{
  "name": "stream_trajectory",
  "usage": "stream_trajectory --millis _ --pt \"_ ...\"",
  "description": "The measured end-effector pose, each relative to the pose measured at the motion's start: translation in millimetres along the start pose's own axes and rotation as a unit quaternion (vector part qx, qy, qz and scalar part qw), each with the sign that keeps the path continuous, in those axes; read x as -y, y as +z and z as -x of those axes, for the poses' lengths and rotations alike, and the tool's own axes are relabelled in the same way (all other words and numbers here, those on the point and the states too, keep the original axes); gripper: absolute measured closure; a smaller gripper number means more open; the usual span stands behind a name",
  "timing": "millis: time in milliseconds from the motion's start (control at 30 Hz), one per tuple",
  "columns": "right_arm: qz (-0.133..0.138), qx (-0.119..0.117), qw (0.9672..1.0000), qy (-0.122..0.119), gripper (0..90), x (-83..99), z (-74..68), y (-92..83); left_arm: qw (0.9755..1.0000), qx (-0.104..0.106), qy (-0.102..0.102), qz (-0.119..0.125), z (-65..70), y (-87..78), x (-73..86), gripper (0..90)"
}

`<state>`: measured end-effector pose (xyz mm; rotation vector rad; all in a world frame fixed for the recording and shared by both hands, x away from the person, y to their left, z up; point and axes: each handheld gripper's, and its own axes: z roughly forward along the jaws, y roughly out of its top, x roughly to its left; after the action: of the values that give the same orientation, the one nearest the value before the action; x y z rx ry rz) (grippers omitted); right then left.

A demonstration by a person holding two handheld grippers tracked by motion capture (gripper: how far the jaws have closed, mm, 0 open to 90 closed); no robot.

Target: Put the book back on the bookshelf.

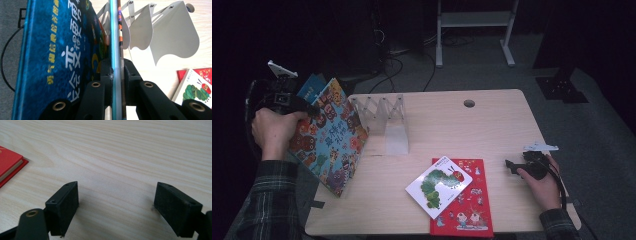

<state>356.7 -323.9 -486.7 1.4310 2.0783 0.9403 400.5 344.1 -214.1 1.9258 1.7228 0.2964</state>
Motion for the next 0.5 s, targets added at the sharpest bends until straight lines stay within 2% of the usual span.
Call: stream_trajectory --millis 500 --pt "0.0 0.0 1.0 0.0 18.8 0.0 -0.1 0.0 0.9996 -0.015 -0.006 0.022 0.9 18.3 0.0 80.6"
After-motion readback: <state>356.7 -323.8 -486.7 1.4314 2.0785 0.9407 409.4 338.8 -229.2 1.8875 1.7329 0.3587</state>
